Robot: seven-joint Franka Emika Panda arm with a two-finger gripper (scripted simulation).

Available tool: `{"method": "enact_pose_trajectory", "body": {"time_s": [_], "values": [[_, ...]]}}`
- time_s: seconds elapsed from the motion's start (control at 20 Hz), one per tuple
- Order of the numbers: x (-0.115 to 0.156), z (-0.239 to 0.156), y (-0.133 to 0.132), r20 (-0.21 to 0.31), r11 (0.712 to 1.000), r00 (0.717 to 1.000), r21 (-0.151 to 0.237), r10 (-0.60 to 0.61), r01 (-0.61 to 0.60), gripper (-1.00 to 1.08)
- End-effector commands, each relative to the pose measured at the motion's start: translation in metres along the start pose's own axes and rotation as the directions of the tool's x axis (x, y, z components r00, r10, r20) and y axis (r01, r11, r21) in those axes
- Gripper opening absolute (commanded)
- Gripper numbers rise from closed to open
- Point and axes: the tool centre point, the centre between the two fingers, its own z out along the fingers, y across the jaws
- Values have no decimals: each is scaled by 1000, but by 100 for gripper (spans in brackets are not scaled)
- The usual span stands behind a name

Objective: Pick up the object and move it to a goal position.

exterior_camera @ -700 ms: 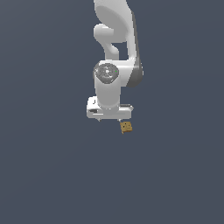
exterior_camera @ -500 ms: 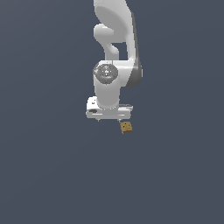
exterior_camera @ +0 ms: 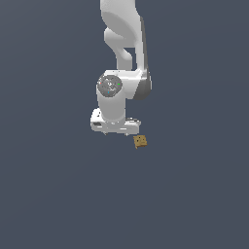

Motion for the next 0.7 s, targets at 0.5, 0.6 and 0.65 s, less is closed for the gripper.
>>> {"method": "enact_pose_trajectory", "body": {"time_s": [0.5, 0.6, 0.65], "values": [[-4, 25, -48, -45, 995, 994, -14, -96, 96, 100], [-7, 33, -63, -59, 992, 990, -17, -127, 126, 100], [-8, 37, -71, -66, 990, 988, -19, -143, 142, 100]]}}
